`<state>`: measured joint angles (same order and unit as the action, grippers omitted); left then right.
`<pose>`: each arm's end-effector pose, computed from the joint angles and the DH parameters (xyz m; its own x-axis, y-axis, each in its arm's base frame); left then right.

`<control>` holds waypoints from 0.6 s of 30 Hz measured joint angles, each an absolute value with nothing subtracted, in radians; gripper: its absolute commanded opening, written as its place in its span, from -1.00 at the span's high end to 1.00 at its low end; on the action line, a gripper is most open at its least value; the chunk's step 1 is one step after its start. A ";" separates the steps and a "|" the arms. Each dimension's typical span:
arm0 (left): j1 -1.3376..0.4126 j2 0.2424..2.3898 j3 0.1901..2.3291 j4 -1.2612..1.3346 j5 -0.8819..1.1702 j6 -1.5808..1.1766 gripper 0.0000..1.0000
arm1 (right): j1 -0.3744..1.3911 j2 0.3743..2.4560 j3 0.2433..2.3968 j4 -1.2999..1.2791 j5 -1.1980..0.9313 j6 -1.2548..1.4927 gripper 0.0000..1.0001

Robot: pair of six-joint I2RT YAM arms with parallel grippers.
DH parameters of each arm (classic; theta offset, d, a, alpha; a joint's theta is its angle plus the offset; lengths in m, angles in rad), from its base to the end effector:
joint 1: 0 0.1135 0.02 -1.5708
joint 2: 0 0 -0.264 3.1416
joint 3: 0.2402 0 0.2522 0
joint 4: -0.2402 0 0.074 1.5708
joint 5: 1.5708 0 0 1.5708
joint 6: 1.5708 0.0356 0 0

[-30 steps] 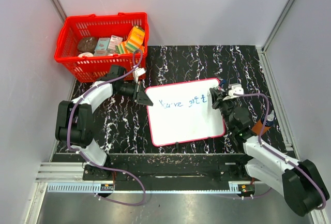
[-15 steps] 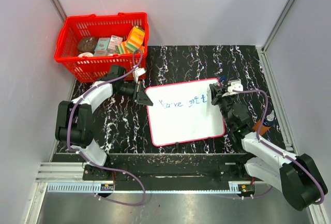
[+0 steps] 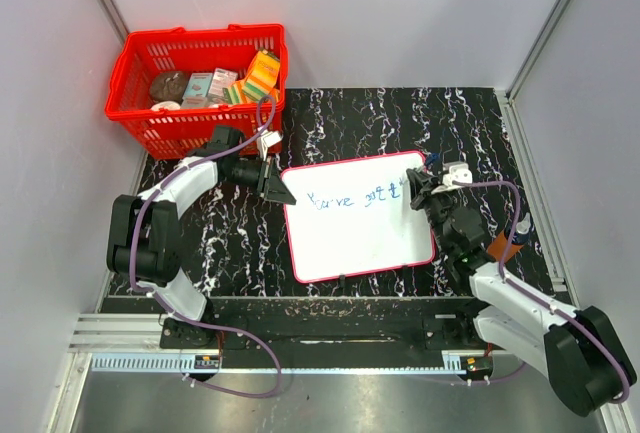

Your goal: Write a sentence on the whiteboard

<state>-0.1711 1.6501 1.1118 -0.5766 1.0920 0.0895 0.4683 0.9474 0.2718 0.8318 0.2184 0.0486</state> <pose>0.3117 -0.0859 0.2214 -0.8398 0.1869 -0.5097 0.5407 0.3722 -0.7544 0.1837 0.0843 0.2384 0.1265 0.1172 -0.9850 -0.2561 0.9632 0.0817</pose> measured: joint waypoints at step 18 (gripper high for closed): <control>-0.171 1.650 1.112 -0.577 1.091 0.089 1.00 | 0.468 0.841 0.197 0.761 0.171 0.122 1.00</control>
<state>-0.1711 1.6501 1.1118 -0.5770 1.0908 0.0891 0.4683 0.8410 0.1974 0.7612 0.1711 0.1223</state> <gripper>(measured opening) 0.144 0.060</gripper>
